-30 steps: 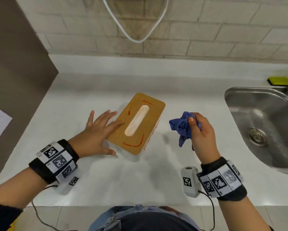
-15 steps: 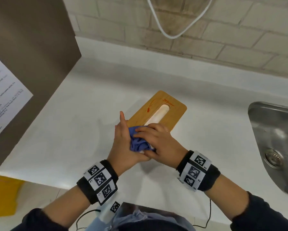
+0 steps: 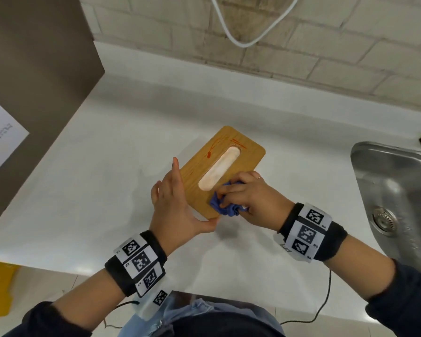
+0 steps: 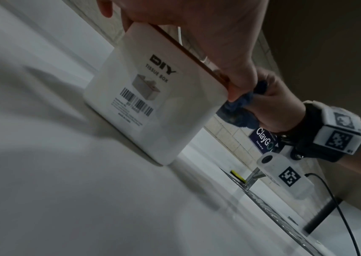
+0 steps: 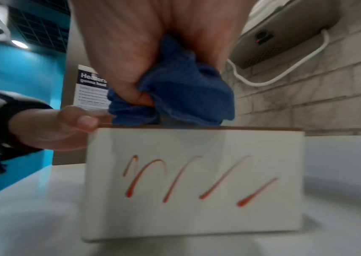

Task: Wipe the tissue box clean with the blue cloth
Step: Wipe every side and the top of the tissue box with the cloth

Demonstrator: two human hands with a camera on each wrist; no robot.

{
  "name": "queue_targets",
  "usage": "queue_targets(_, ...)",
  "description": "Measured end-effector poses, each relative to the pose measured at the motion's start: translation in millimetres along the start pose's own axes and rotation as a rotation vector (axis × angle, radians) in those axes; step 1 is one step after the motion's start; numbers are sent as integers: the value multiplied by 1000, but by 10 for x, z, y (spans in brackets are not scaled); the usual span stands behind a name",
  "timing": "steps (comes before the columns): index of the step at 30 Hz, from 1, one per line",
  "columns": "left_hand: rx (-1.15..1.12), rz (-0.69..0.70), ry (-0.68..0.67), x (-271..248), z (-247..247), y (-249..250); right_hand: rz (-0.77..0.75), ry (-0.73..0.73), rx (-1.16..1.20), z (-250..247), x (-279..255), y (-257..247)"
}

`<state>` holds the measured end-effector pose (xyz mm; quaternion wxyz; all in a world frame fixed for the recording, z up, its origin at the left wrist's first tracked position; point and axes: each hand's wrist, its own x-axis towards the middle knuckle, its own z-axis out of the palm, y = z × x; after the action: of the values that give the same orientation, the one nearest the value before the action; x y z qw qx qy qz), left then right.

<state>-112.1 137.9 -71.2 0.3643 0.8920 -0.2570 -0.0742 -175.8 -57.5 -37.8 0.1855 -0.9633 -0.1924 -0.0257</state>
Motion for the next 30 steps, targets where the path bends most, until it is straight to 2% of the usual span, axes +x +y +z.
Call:
queue_targets(5,97,-4,-51,25,-83,13,236,-106,-316,-203,-491,331)
queue_targets(6,114,-10,-67,58,-100,23,299,-51,-299,-245,-586,355)
queue_targets(8,137,-35,-111,108,-111,76,380,148,-208,-333,-661,363)
queue_targets(10,104,-39,-128,170,-96,116,400,339,-155,-415,-588,329)
queue_targets(11,63,-34,-135,206,-99,116,387,386,-149,-455,-512,295)
queue_targets(13,20,7,-185,298,-153,74,306,384,-191,-503,-328,234)
queue_targets(15,37,74,-289,410,-266,-35,186,318,-232,-522,-118,185)
queue_targets(18,82,158,-523,577,-497,-208,9,140,-317,-556,224,108)
queue_targets(22,196,300,-743,758,-713,-375,-110,-62,-301,-660,608,37)
queue_targets(27,207,348,-807,892,-763,-432,-91,-275,7,-507,897,108)
queue_targets(30,189,363,-806,913,-730,-503,-56,-329,89,-324,921,157)
